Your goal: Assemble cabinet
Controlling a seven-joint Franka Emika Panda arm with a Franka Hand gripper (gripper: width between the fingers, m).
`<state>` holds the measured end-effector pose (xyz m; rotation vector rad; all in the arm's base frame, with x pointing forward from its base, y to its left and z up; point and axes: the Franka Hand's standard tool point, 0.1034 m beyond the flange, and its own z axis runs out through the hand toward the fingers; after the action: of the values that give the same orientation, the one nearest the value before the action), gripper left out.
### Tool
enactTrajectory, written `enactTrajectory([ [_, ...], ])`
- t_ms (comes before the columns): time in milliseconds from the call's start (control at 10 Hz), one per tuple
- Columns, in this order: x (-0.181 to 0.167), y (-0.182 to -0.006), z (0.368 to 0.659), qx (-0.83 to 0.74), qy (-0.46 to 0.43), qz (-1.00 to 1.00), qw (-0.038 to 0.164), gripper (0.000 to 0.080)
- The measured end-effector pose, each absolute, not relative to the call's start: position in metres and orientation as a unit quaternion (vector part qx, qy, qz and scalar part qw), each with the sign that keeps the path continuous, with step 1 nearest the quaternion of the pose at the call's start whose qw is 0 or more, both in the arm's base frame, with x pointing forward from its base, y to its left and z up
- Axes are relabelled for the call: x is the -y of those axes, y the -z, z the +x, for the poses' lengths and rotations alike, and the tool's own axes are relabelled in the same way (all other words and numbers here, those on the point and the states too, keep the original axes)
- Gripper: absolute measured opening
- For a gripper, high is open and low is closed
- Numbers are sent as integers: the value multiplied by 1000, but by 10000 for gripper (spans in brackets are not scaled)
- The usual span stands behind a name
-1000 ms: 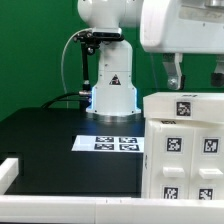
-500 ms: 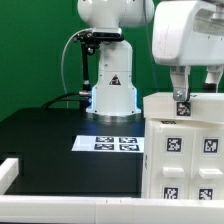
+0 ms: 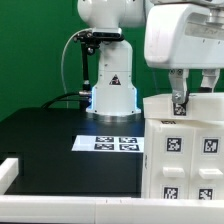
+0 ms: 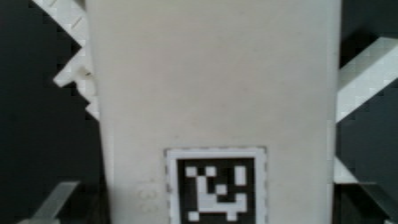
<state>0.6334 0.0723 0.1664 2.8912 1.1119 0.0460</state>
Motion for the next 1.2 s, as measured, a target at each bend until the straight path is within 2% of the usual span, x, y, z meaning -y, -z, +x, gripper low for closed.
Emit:
enactTrajectory([
  [200,-73,-166,633,-278,-17,960,21,555],
  [600,-73,-164,637,47,-31,998,14,555],
  [800,-70,-163,641,181,-38,983,1,555],
  [1200,-71,-163,641,289,-38,956,-6,555],
])
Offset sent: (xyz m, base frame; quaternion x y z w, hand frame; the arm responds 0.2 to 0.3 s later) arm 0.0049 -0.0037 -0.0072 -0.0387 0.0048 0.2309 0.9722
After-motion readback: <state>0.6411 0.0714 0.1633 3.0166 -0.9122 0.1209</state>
